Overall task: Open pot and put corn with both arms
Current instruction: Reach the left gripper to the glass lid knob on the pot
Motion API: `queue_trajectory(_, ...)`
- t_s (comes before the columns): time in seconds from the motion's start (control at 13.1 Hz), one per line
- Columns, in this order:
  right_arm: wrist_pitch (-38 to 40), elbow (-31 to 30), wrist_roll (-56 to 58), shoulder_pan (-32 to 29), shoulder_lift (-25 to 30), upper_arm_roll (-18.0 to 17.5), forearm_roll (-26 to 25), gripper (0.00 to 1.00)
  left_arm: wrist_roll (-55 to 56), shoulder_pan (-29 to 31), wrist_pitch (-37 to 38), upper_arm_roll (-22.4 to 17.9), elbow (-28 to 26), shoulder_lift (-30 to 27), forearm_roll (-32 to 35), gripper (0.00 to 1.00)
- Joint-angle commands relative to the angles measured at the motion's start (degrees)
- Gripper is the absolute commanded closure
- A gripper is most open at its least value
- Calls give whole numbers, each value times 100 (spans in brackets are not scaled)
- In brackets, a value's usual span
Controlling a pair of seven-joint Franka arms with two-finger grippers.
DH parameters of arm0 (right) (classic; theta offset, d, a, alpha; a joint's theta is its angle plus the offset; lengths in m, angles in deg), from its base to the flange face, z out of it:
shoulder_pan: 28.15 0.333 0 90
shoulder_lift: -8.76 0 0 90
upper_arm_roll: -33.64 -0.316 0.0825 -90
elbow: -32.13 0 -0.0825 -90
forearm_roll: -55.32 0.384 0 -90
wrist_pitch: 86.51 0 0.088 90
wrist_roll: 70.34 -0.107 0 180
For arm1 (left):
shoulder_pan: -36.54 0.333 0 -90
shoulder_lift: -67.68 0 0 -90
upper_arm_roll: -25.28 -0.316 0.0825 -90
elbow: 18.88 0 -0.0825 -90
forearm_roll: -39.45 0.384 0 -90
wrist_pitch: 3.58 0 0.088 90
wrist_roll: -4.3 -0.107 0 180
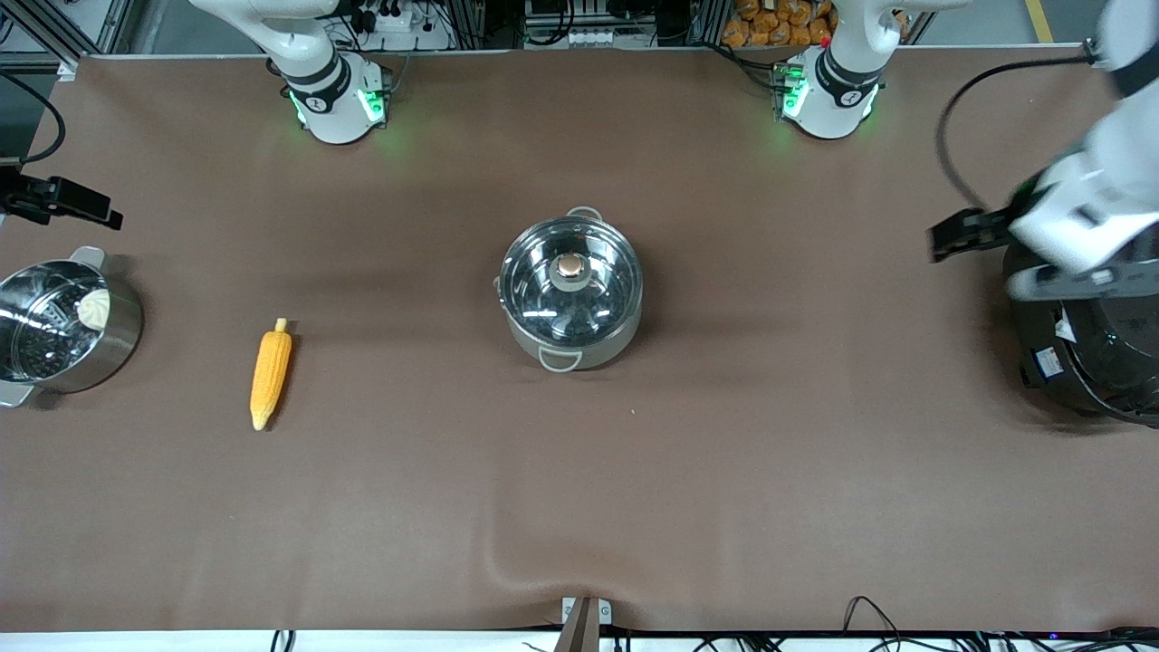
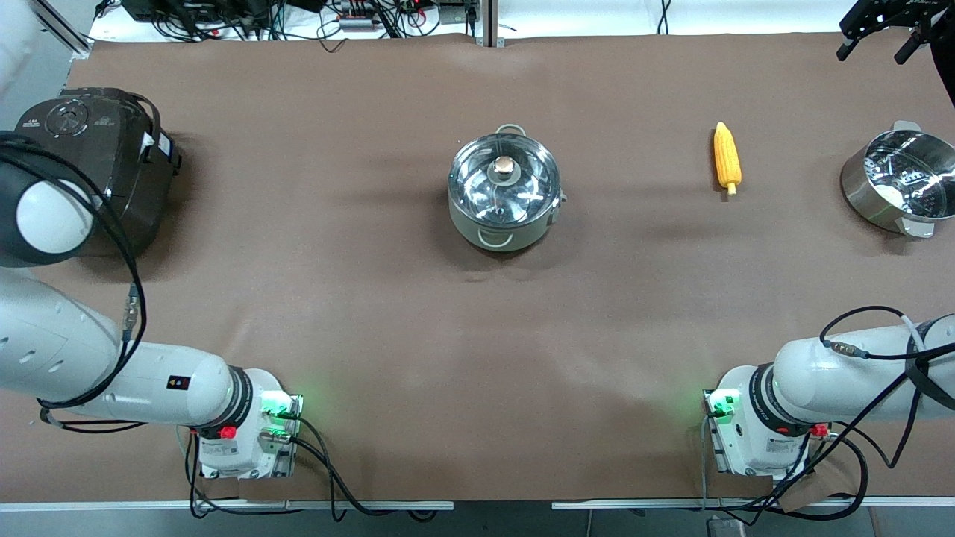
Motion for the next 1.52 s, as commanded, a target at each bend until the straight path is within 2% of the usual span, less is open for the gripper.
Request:
queue_trajectory(0.0,-62,-72,-93,-17,38,-21,43,0,686,-561,-154,-20,61,261,237,0)
queue_trajectory(0.15,-71,-90,-93,-17,38,-21,43,0,1150,-982,-330,-20,87,402,202,0)
queue_trajectory(0.38,-115,-169,-93,-17,47,-21,43,0,2318,-1659,-585,-20,569,945,123,0)
queue_trajectory(0.69,-115,-178,-93,-17,47,-21,43,0,3602,-2406,-1427,-20,781,1535,-62,0)
queue_trajectory(0.99,-185,-265,-93,-17,56,-21,43,0,4526,-3057,-1859,-20,1088,2168,-62,0)
queue_trajectory(1.29,-448,-590,-93,-17,91,-21,52,0,5028,-3505,-2465,-11,1098,2520,-71,0)
queue_trajectory(1.45,-589,-748,-93,-17,126,-21,52,0,5161,-3629,-2501,-2,1098,2704,-71,0)
